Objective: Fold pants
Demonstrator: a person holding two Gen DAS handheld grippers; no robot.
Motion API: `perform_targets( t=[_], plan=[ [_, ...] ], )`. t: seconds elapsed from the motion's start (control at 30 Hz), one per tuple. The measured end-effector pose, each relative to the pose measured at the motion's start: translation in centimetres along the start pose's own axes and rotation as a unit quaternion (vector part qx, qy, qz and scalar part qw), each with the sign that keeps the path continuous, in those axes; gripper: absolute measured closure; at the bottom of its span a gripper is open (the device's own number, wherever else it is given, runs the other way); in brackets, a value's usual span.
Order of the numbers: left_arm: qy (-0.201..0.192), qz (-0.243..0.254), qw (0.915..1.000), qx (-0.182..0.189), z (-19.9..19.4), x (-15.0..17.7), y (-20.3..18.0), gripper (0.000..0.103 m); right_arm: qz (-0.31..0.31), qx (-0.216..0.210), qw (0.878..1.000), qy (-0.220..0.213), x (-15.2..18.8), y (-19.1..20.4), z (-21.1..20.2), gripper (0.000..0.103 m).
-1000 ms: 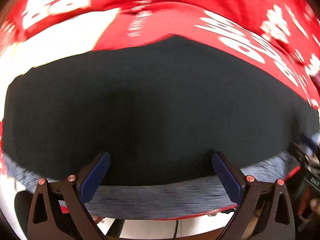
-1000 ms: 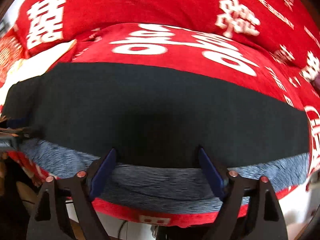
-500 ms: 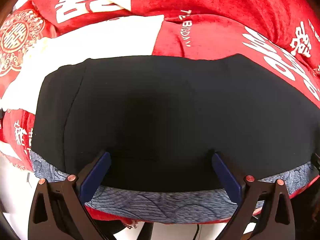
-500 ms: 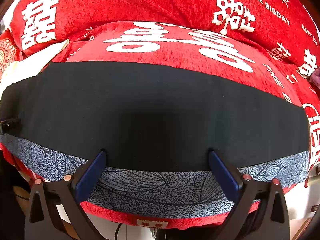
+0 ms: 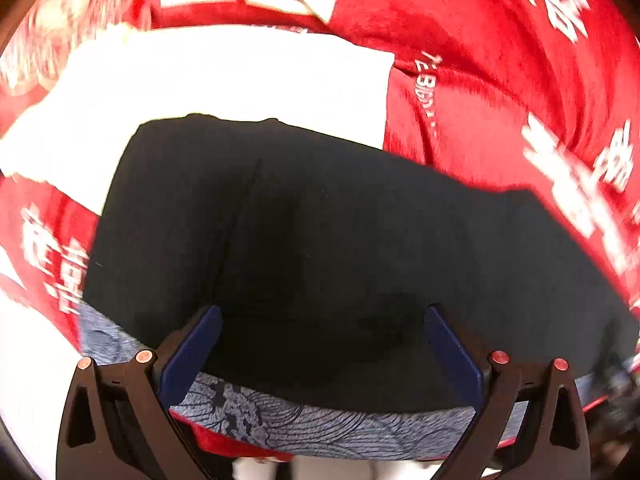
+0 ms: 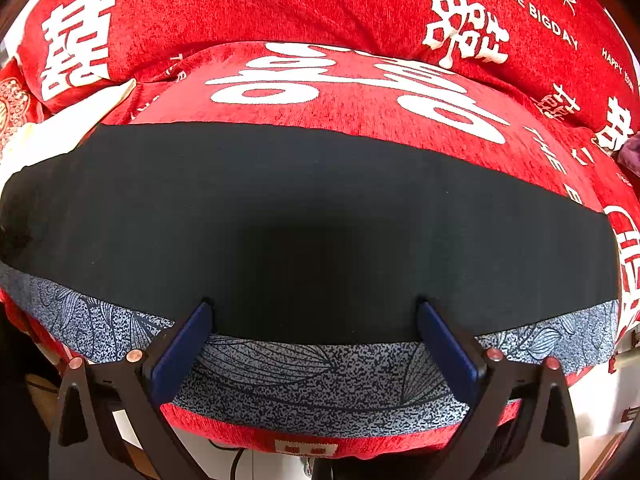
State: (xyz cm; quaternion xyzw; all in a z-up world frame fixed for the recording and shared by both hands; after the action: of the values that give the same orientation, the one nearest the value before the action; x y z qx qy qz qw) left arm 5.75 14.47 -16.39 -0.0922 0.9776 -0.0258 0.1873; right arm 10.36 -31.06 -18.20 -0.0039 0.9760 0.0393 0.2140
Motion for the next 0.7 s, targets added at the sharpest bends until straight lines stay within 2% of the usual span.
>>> perform_targets(
  t=[0.07,0.13,0.17,0.2,0.23,0.3,0.4,0.47,0.57,0.7],
  plan=[
    [0.012,0.01,0.9998,-0.015,0.8,0.0,-0.2,0.002,-0.001,-0.001,1.0,0.001,0.0,0.0,0.1,0.001],
    [0.005,0.045,0.9968,-0.066,1.0,0.4,-1.3,0.002,-0.001,-0.003,1.0,0.003,0.0,0.0,0.1,0.0],
    [0.0,0.059,0.995,-0.08,0.9,0.5,-1.9,0.002,-0.001,-0.005,1.0,0.004,-0.1,0.0,0.0,0.001],
    [-0.003,0.058,0.9955,-0.075,0.5,0.6,-2.5,0.002,-0.001,-0.007,1.0,0.005,-0.1,0.0,0.0,0.001],
    [-0.007,0.044,0.9979,-0.047,-0.3,0.5,-3.3,0.002,-0.002,-0.012,1.0,0.007,0.0,0.0,-0.1,0.001],
    [-0.022,0.031,0.9989,-0.026,-1.6,-0.4,-4.3,0.002,-0.002,-0.015,1.0,0.01,0.1,-0.2,-0.4,0.001],
    [-0.034,0.042,0.9984,-0.015,-2.6,-1.6,-6.8,0.002,0.003,-0.018,1.0,0.007,0.3,-0.7,-1.0,0.001],
    [-0.026,0.06,0.9978,-0.006,-2.5,-1.8,-9.3,0.002,0.014,-0.027,1.0,0.001,0.3,-1.6,-1.7,0.0],
    [-0.012,0.114,0.9933,0.017,-2.2,-0.2,-15.3,0.002,0.048,-0.017,0.999,-0.012,0.1,-4.6,-3.5,0.0],
    [0.021,0.177,0.982,0.062,-1.6,3.5,-22.9,0.002,0.151,0.002,0.988,-0.028,1.6,-11.7,-5.4,0.0]
  ],
)
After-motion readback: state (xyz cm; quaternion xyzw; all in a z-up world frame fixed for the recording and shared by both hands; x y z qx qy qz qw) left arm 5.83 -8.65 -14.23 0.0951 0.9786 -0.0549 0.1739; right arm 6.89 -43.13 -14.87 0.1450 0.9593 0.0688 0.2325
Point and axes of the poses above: each gripper's, at about its wrist camera, not at the fingertips, and z roughly the way its jaws point, y to its left, x to its underside, the point moved 9 cm from there along z, roughly the way its jaws point, and after that the axes turned 5 degrees about -x, right-handed, at the moved point
